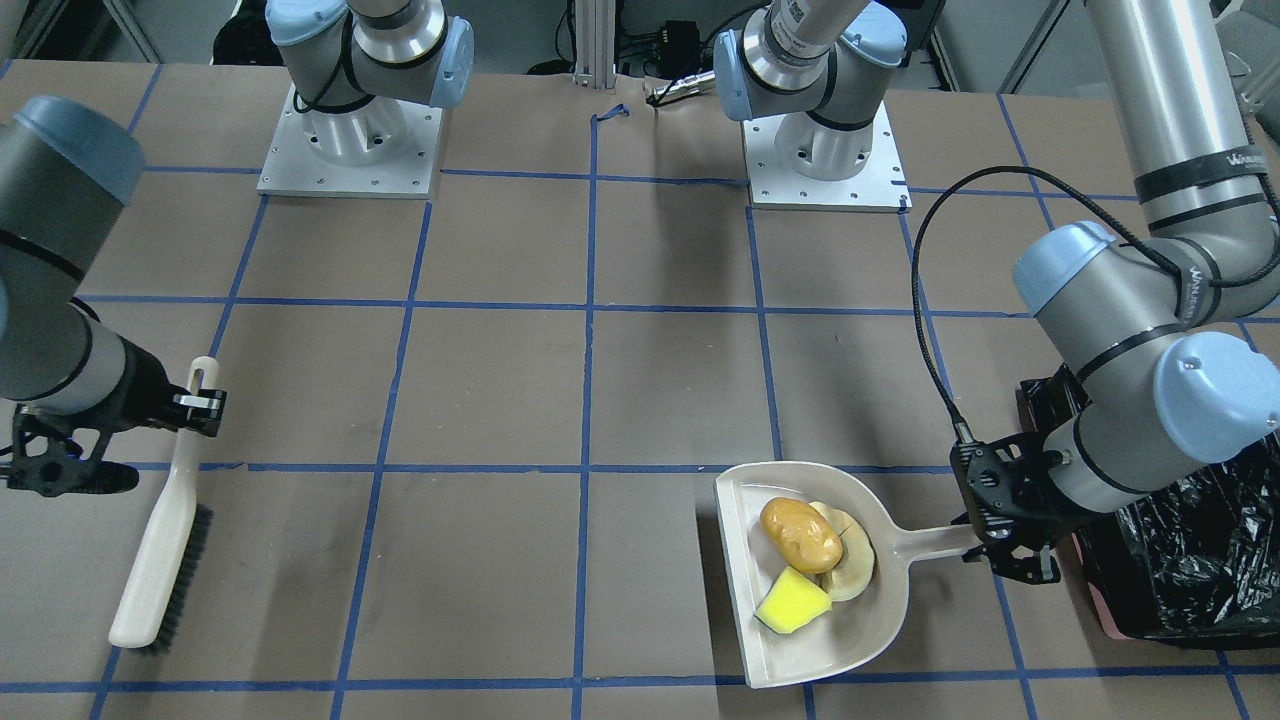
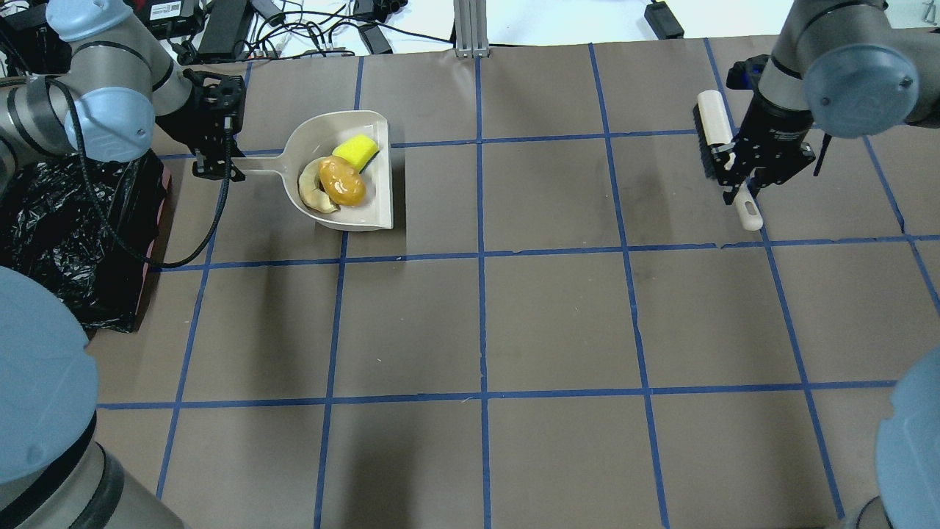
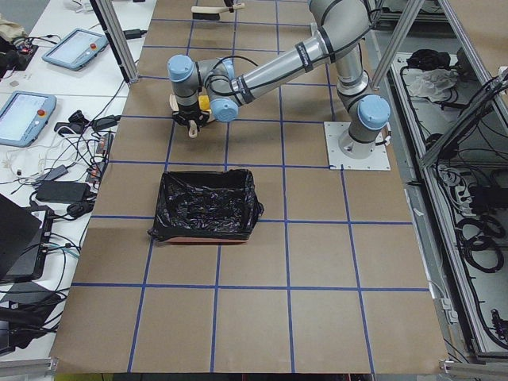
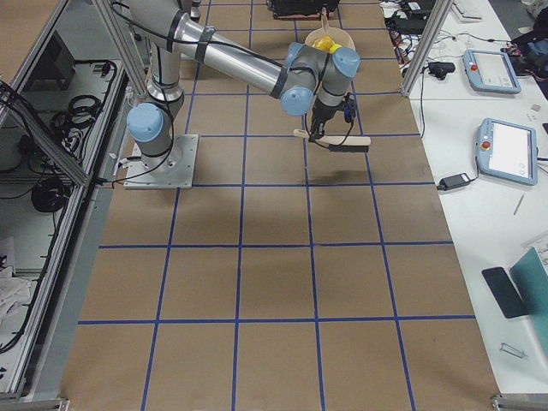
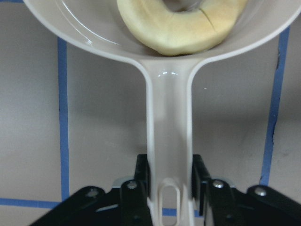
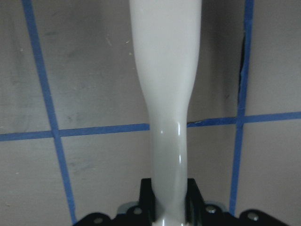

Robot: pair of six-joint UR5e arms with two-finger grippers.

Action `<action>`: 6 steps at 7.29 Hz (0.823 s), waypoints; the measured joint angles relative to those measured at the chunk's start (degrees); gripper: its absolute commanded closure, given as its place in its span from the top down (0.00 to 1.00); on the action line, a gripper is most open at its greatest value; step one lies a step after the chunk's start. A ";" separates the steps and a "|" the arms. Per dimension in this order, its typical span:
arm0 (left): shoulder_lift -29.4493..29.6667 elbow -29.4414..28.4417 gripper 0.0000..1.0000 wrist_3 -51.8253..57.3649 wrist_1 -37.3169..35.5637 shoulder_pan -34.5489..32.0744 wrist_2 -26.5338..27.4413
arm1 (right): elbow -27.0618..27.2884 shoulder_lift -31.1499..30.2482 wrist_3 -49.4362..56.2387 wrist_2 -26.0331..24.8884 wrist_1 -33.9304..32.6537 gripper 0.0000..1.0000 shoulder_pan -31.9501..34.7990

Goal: Sweep and dump trash into bin
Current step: 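Withdraw the brush with the right gripper away from the dustpan, then lift the loaded dustpan with the left gripper over the black bin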

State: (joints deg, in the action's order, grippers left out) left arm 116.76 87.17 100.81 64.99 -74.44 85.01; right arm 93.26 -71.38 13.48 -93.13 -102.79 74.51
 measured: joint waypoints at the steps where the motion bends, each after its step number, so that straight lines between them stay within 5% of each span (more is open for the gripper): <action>1: -0.62 -1.06 0.24 0.50 2.30 1.58 -0.98 | 0.85 0.36 3.92 -0.06 -2.36 0.00 -2.32; 6: -1.43 -12.05 0.24 7.62 18.58 13.50 -5.04 | 4.43 4.05 8.18 -0.30 -11.75 0.00 -4.16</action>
State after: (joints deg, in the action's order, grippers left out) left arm 115.33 75.13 108.43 83.57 -60.94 79.97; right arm 97.68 -67.33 21.66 -93.42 -114.53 70.35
